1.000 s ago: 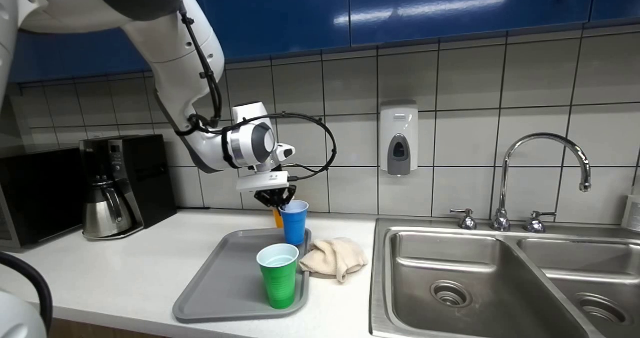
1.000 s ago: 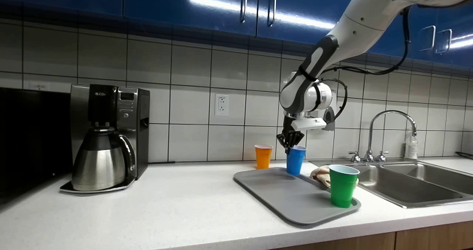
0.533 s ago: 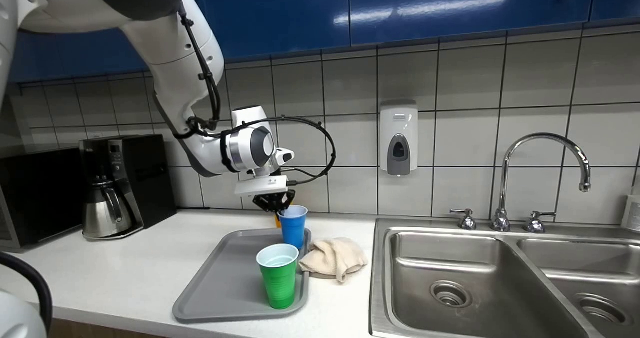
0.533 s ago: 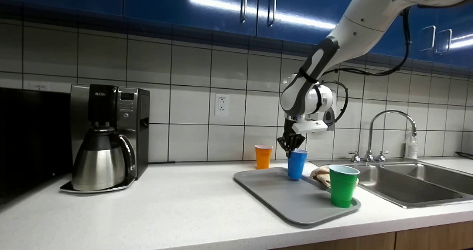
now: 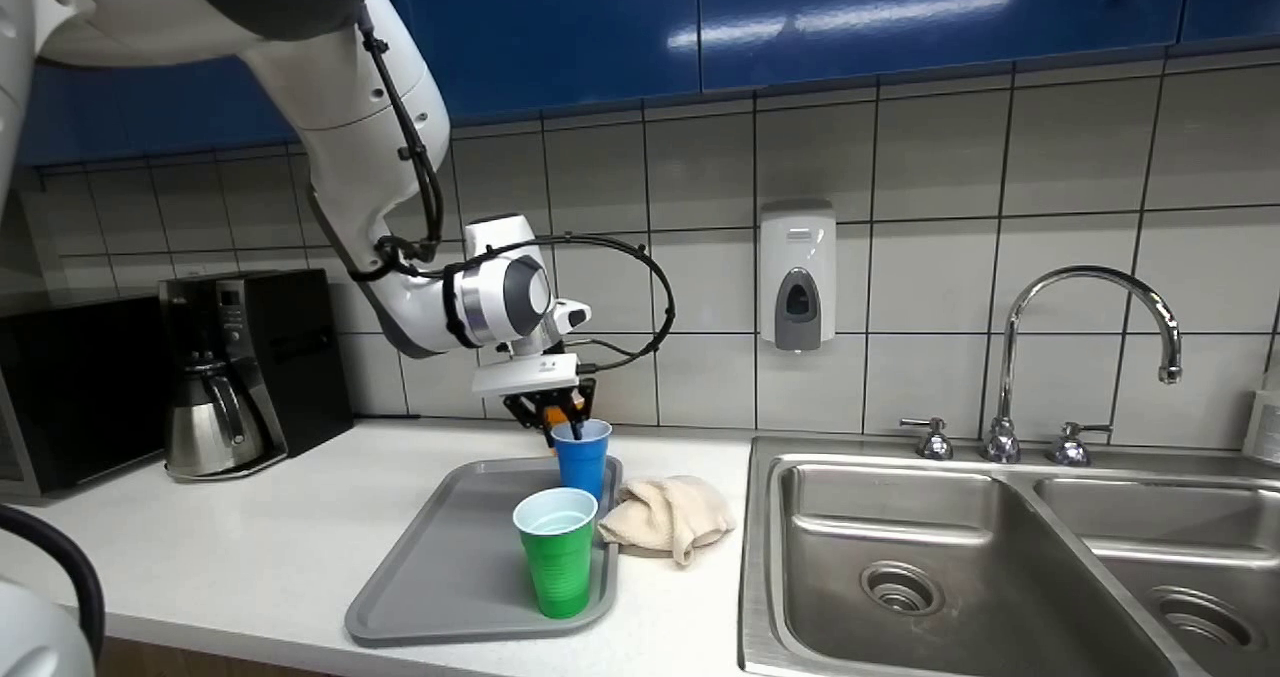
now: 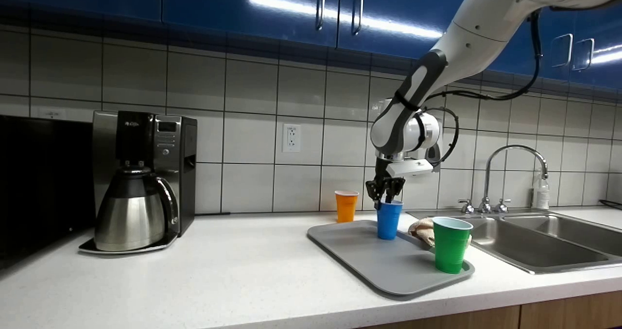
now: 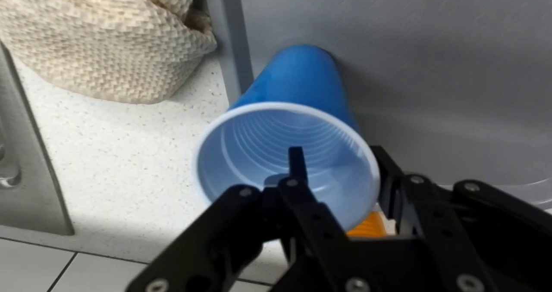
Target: Put the cups on the tray
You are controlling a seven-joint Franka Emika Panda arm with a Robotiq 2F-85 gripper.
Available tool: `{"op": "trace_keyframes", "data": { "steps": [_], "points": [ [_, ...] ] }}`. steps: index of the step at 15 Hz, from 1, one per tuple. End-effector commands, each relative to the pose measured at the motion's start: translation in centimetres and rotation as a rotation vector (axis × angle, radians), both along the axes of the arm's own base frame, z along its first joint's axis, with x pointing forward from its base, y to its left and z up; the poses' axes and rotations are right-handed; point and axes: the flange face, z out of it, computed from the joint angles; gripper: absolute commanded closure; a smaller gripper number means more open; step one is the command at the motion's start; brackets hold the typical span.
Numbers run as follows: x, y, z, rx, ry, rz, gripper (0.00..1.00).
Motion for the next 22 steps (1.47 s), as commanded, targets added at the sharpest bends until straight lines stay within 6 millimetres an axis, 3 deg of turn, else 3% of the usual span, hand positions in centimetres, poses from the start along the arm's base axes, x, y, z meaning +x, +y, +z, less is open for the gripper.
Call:
{"op": "trace_keyframes", "data": {
  "steps": [1,4,5,12,22],
  "points": [
    [-0.7,0.0,1.5,-0.013,0.003,-0.008,0.25],
    [-0.6,0.3,2.2,-0.005,-0.004,-0.005,0.03],
    [-0.6,0.4,2.5,0.006,-0.016,-0.009,0.00],
    [0.5,2.1,5.3,0.030,-0.083,0.004,0.00],
    [3.4,3.9,4.5,0.046,-0.167,0.007,0.00]
  ]
}}
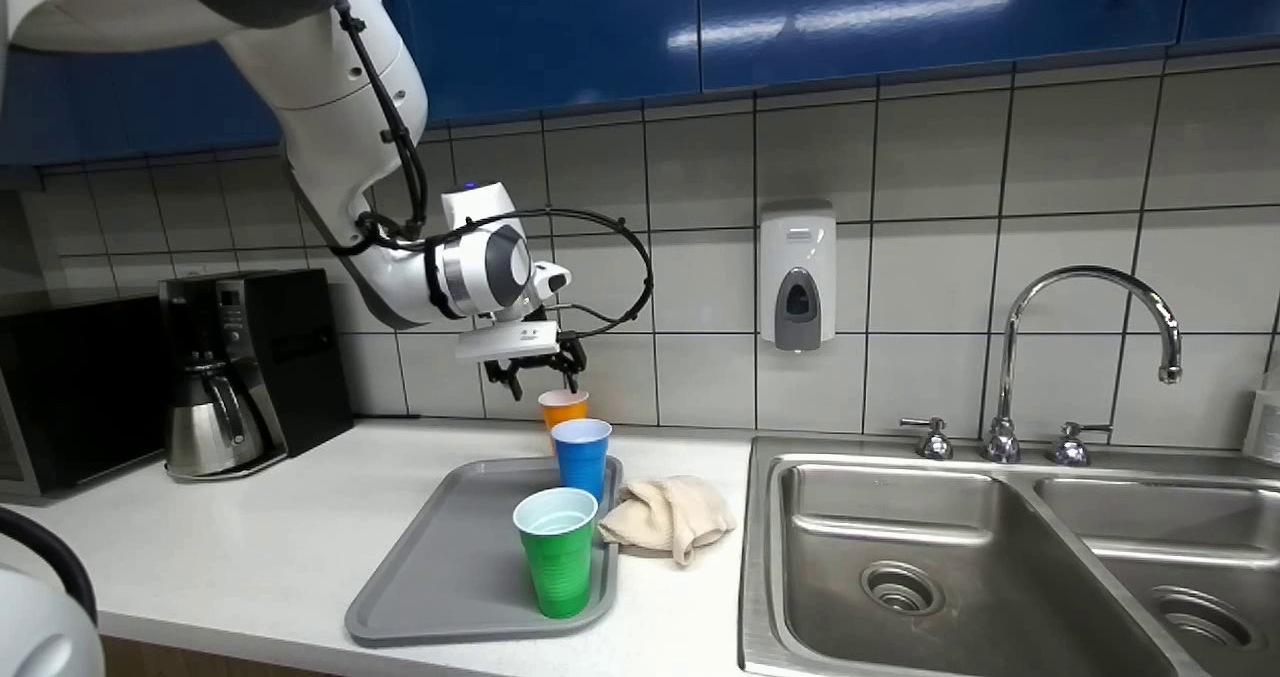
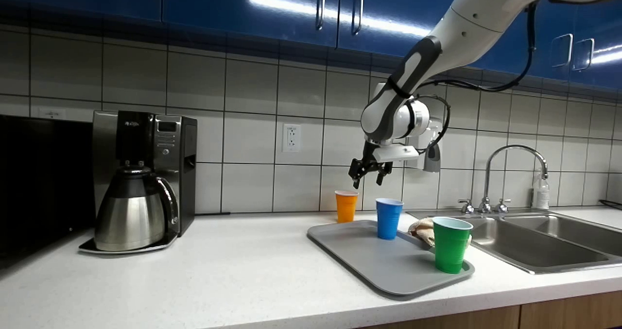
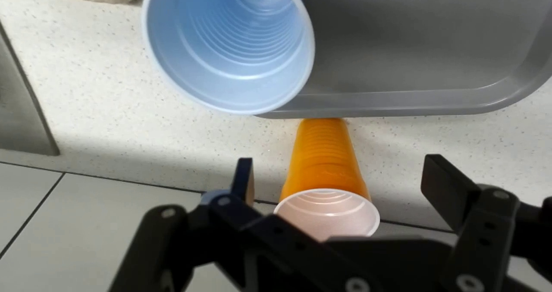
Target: Put the cups on the tray
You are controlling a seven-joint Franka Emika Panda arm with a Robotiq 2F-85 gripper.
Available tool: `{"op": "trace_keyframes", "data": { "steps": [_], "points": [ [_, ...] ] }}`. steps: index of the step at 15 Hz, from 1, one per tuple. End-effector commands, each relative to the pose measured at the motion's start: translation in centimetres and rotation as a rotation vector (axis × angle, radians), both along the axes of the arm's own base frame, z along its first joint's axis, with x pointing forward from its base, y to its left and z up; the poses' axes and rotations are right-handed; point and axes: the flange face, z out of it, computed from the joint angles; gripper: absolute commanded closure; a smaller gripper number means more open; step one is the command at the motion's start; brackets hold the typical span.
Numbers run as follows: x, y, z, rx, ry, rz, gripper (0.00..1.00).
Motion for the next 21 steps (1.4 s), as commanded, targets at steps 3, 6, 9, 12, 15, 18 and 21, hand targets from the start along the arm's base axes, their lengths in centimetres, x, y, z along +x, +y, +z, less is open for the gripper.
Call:
{"op": "trace_keyframes", "data": {
  "steps": [3,6,9,12,15,18,21],
  "points": [
    [2.2,1.4,-1.0,0.013,-0.045,-0.003,0.00],
    [3.3,2.4,-1.7,0.006,-0.071,0.019,0.00],
    [4.3,3.3,-2.2,0.005,-0.082,0.031,0.00],
    [5.5,4.1,-3.0,0.000,-0.086,0.037,0.00],
    [6.5,4.8,-4.0,-0.008,-0.090,0.046,0.00],
    [7.5,5.4,-4.7,-0.015,-0.094,0.058,0.00],
    [8.4,5.9,-5.2,-0.016,-0.100,0.065,0.00]
  ]
}}
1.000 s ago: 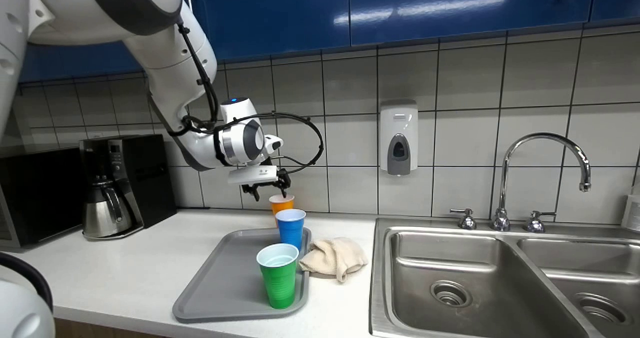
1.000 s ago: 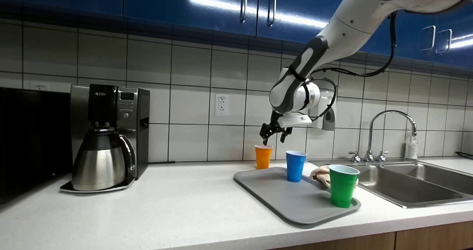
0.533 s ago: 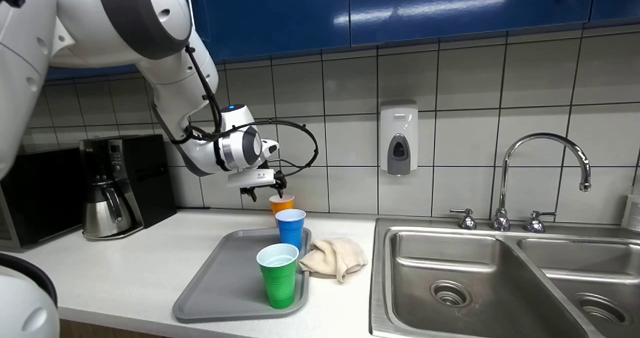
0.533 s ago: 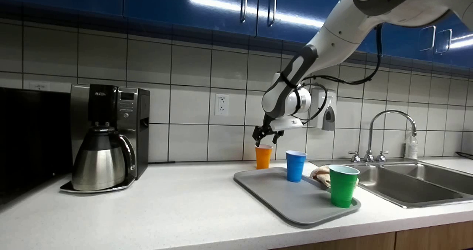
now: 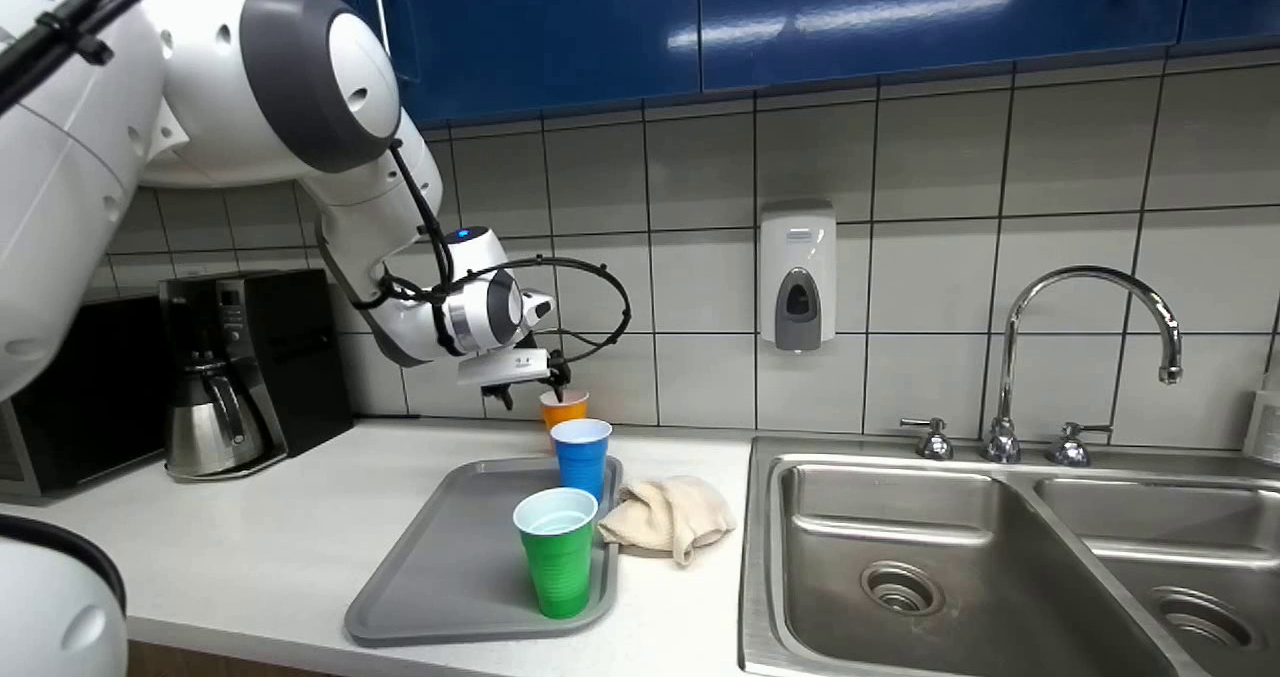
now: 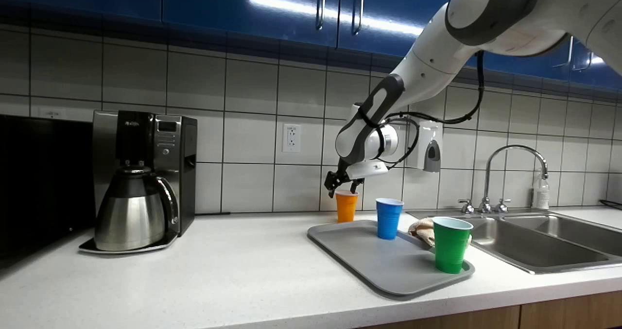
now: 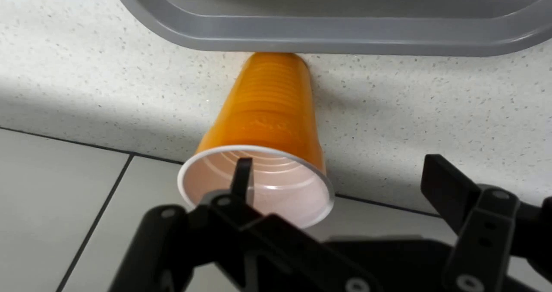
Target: Put the cups on the tray
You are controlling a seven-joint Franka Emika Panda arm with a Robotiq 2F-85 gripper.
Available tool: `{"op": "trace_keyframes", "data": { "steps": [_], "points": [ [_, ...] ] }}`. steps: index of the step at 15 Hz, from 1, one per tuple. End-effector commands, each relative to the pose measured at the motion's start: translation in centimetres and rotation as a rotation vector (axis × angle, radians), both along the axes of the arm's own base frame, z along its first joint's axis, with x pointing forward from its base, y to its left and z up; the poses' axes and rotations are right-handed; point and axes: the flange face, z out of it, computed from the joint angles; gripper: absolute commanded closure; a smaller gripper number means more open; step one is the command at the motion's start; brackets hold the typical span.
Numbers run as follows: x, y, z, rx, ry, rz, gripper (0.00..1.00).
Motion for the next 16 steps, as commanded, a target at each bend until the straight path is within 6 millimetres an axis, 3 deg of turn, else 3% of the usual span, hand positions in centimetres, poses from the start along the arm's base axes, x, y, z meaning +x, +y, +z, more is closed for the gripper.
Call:
{"op": "trace_keyframes", "data": {
  "steps": [1,8,10,16],
  "points": [
    [1.9,0.7,-0.2,-0.011,-0.025,-0.003,0.00],
    [3.5,1.1,-1.5,-0.013,-0.031,-0.003,0.00],
    [3.7,1.1,-1.7,-0.012,-0.030,-0.001,0.26],
    [4.2,0.9,-1.9,-0.014,-0.037,-0.003,0.73]
  ]
}}
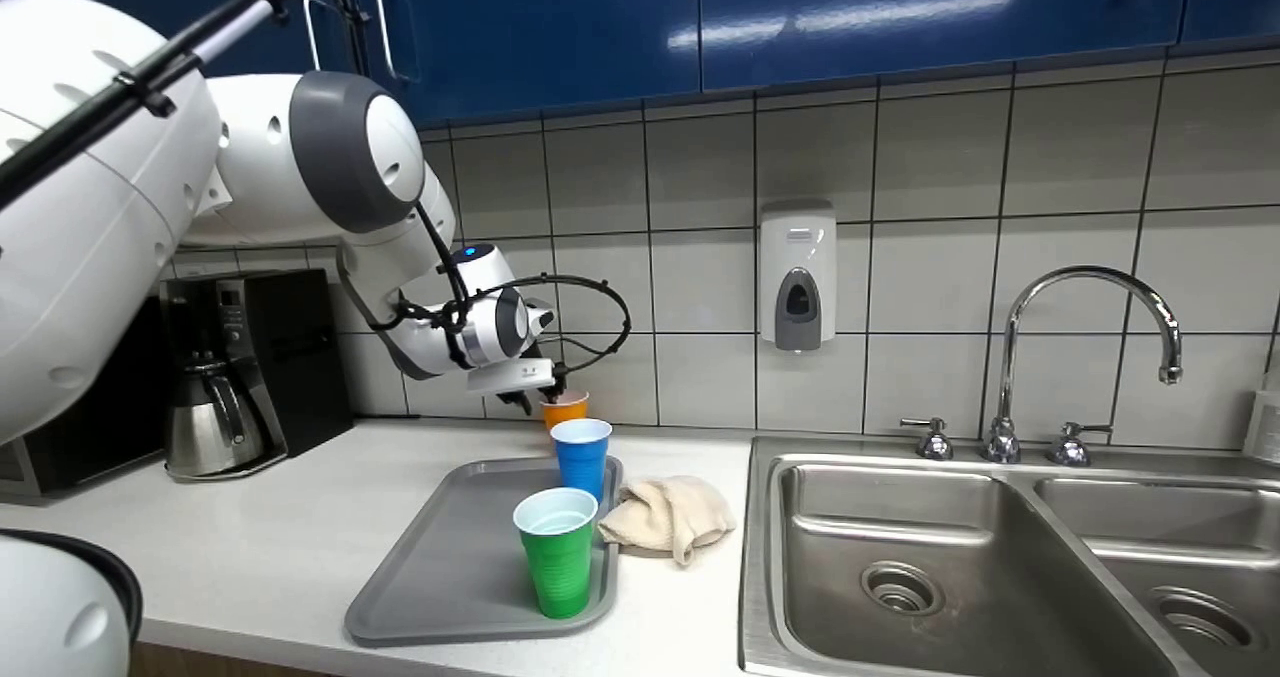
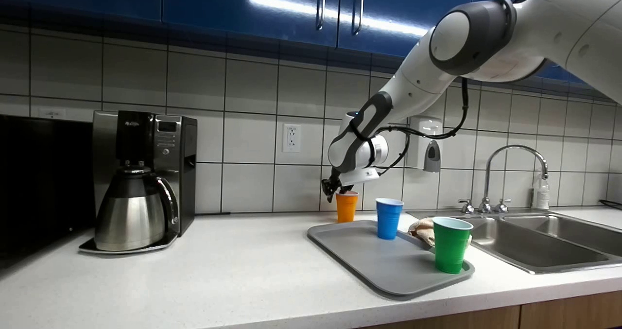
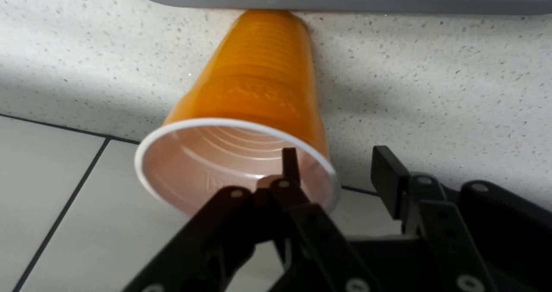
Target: Put the cups on the tray
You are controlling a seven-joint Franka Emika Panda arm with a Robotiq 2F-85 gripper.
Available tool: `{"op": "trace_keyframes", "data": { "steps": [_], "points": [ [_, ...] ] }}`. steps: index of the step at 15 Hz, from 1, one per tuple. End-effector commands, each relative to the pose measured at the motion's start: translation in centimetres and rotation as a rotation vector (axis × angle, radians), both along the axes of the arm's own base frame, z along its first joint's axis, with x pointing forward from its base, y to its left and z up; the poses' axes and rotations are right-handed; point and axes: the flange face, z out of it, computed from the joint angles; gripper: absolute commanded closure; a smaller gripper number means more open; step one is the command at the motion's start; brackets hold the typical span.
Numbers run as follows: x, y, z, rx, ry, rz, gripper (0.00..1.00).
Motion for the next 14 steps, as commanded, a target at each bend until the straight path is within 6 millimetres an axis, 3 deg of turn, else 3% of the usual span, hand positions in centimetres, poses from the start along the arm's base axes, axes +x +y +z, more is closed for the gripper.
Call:
{"op": "trace_keyframes", "data": {
  "steps": [1,4,14],
  "points": [
    [0.9,-0.1,0.5,-0.011,-0.005,-0.012,0.81],
    [1.0,-0.4,0.5,-0.019,-0.008,-0.016,1.00],
    [0.7,-1.2,1.8,-0.022,-0.024,-0.024,0.99]
  ]
}}
